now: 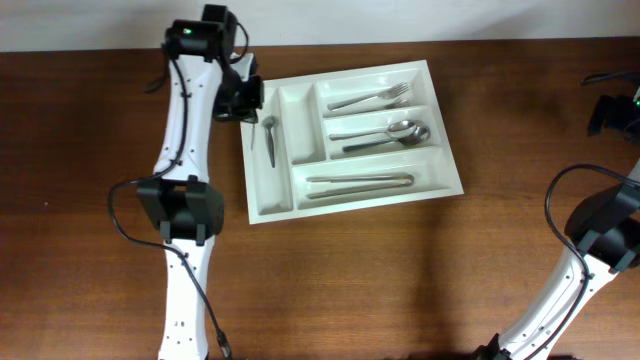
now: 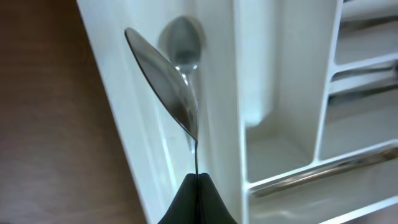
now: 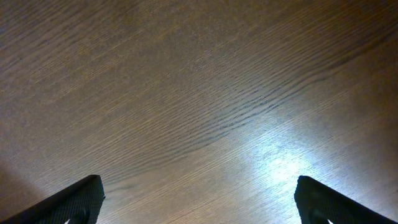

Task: Pack container
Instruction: 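Lift the spoon and carry it over the left narrow compartment, then lower the spoon onto the first spoon and open the left gripper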

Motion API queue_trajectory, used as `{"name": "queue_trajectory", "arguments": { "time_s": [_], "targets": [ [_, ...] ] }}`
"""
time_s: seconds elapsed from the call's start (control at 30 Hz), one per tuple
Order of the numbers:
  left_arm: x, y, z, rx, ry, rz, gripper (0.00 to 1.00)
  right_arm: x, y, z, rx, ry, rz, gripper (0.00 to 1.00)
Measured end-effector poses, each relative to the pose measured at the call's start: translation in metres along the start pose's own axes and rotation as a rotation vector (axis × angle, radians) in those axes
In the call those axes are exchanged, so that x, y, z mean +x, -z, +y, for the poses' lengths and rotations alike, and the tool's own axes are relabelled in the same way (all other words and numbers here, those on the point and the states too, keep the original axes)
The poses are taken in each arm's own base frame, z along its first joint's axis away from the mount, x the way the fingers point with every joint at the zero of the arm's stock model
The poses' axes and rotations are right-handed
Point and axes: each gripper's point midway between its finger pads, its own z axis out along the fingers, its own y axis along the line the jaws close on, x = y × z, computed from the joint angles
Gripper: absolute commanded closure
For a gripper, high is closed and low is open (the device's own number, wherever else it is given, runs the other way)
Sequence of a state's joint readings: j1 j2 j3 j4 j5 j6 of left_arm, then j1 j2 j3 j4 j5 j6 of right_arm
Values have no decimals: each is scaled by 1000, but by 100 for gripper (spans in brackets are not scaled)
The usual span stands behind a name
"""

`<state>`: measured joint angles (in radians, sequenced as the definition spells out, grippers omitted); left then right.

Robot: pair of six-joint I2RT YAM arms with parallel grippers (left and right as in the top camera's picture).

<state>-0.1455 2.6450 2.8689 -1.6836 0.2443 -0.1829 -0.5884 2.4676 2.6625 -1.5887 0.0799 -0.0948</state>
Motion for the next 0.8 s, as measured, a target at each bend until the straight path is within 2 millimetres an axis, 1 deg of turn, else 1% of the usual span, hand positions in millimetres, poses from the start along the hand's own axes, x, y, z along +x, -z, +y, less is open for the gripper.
{"name": "queue_trajectory", "arguments": {
  "time_s": [0.2,0.4,0.5,0.63,0.8],
  "targets": [
    [0,-2,4,-70,97,-13,98,0,0,0,0,0,0,1],
    [-3,-6,9,-95,131,-22,98,0,0,0,0,0,0,1],
    [-5,-16,12,-102,140,-13,98,0,0,0,0,0,0,1],
    [-5,-39,18,-112,149,19,98,0,0,0,0,0,0,1],
    [-5,-50,16,-117,142,30,98,0,0,0,0,0,0,2]
  ]
}}
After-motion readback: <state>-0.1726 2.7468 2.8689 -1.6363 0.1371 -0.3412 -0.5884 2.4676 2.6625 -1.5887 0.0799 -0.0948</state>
